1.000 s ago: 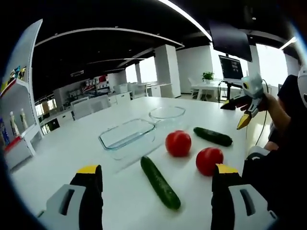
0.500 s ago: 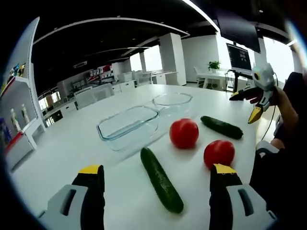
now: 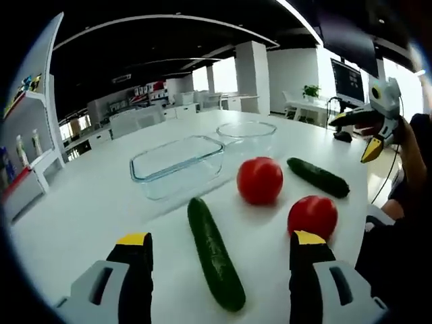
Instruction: Sort the scattered tomatoes and cucumbers on the table and place them into their respective storage containers
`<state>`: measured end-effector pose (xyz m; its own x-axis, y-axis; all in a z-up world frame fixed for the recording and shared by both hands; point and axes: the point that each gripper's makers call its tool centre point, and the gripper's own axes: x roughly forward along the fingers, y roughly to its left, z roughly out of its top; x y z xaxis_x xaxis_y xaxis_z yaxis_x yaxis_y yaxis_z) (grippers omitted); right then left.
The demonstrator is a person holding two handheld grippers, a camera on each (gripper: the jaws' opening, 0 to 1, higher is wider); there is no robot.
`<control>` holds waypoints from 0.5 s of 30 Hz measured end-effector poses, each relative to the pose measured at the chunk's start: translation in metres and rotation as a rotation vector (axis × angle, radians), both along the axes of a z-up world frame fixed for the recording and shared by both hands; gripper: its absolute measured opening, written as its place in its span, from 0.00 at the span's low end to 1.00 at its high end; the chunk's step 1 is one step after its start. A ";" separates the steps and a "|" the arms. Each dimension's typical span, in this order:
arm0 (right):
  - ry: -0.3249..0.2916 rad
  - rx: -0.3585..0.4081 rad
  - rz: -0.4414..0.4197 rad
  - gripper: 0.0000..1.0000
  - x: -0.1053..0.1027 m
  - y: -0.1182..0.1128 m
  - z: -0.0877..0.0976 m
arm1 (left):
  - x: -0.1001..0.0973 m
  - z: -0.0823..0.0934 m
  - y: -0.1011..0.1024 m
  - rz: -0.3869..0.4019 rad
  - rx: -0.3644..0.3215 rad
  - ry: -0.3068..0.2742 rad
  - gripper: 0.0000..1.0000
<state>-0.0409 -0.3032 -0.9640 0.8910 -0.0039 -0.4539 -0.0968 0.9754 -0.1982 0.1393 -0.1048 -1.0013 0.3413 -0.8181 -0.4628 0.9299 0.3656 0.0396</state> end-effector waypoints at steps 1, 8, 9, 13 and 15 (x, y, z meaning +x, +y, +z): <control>0.002 -0.002 0.002 0.86 -0.001 0.000 0.000 | 0.001 0.000 -0.001 0.001 0.001 -0.004 0.82; 0.000 -0.024 -0.016 0.86 -0.002 -0.011 0.006 | 0.021 -0.008 -0.006 0.055 0.024 -0.004 0.79; -0.002 -0.023 -0.017 0.86 -0.001 -0.012 0.006 | 0.021 -0.008 -0.006 0.057 0.026 -0.004 0.77; -0.011 -0.020 -0.018 0.86 0.001 -0.013 0.006 | 0.027 -0.022 -0.013 0.059 0.077 -0.013 0.74; -0.012 -0.012 -0.024 0.86 0.001 -0.014 0.003 | 0.026 -0.026 -0.018 0.064 0.076 -0.004 0.71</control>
